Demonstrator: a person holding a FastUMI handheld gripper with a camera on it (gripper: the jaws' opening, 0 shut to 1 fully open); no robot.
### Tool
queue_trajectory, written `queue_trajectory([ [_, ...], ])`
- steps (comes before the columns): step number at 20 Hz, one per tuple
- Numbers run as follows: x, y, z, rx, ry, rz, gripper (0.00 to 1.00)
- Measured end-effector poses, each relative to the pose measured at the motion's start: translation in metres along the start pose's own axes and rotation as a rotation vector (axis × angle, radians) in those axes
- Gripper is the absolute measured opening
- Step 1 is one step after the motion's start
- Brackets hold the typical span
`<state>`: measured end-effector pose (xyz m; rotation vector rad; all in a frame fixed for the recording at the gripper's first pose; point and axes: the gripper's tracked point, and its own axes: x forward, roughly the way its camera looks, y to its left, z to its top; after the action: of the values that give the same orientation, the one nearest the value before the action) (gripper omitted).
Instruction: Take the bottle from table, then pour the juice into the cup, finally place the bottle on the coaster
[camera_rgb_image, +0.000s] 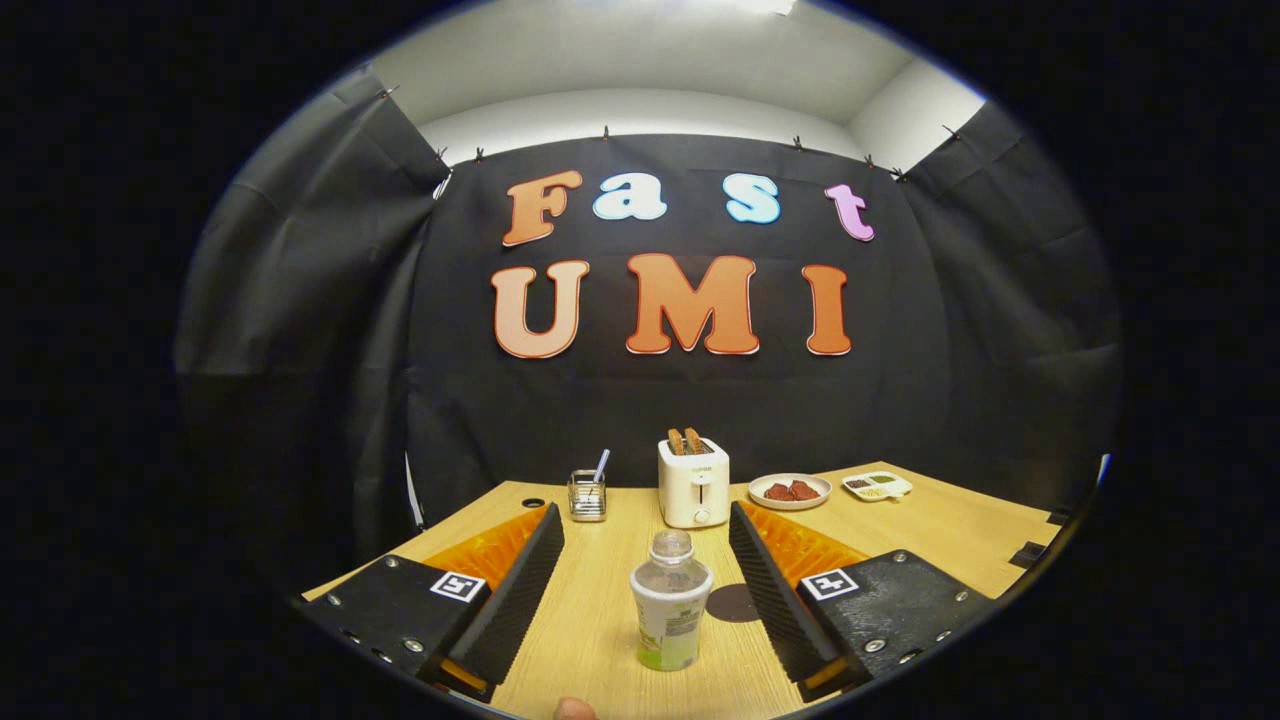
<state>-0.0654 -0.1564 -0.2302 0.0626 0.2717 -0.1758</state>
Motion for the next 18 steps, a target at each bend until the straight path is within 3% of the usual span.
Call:
queue_trajectory([
  [7,0.017,-0.010,-0.073,-0.017,0.073,0.000,0.99],
  [18,0.042,-0.016,-0.133,-0.008,0.212,-0.009,0.99],
])
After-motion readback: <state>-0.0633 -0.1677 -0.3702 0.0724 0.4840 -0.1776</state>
